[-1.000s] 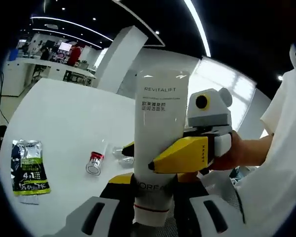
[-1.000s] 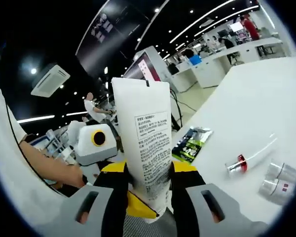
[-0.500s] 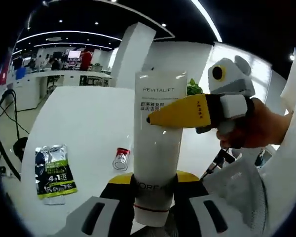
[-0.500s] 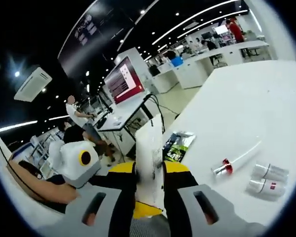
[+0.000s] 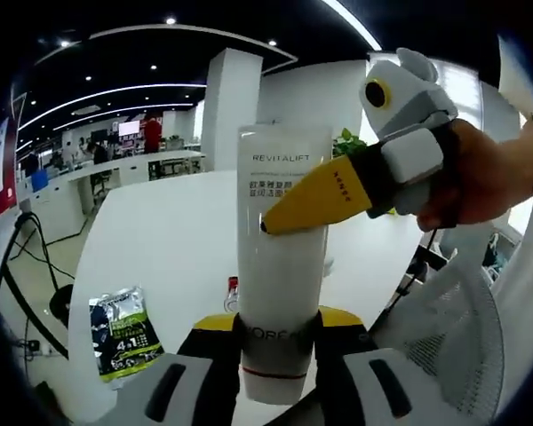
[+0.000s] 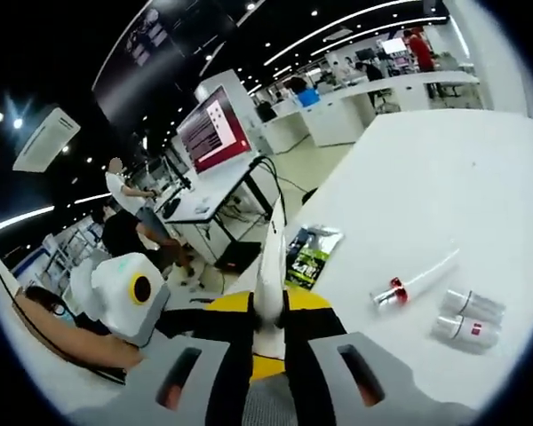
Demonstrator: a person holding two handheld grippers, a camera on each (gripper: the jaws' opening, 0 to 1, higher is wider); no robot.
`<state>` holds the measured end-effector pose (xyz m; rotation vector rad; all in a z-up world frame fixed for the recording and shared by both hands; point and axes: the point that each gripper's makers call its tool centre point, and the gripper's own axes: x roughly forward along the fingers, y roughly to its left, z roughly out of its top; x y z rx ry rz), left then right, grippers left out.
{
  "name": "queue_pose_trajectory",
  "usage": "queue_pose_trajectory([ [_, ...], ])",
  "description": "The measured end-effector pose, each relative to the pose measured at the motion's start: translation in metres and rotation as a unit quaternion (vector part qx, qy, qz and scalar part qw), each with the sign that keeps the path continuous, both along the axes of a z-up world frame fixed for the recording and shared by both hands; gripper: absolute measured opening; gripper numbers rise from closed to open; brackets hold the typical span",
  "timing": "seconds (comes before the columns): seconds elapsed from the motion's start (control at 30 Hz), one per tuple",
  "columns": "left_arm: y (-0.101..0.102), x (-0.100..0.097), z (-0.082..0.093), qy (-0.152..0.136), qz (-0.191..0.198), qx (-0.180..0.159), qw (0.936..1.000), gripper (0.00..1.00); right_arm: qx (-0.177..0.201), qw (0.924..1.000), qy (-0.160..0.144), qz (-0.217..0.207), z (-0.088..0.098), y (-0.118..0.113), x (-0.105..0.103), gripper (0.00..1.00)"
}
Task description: Arrange the skincare products in the storage area until every visible bottle or jar stands upright without overlapping.
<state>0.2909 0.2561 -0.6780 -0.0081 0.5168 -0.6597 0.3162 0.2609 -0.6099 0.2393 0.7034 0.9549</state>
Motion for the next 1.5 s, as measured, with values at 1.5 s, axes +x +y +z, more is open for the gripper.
queue_pose_trajectory([
  [1.5, -0.009, -0.028, 0.069, 0.001, -0.142, -0.261, 0.9549, 0.35, -0.002, 0.9429, -0.087, 0.321, 0.043, 0.037, -0.058, 0.08],
])
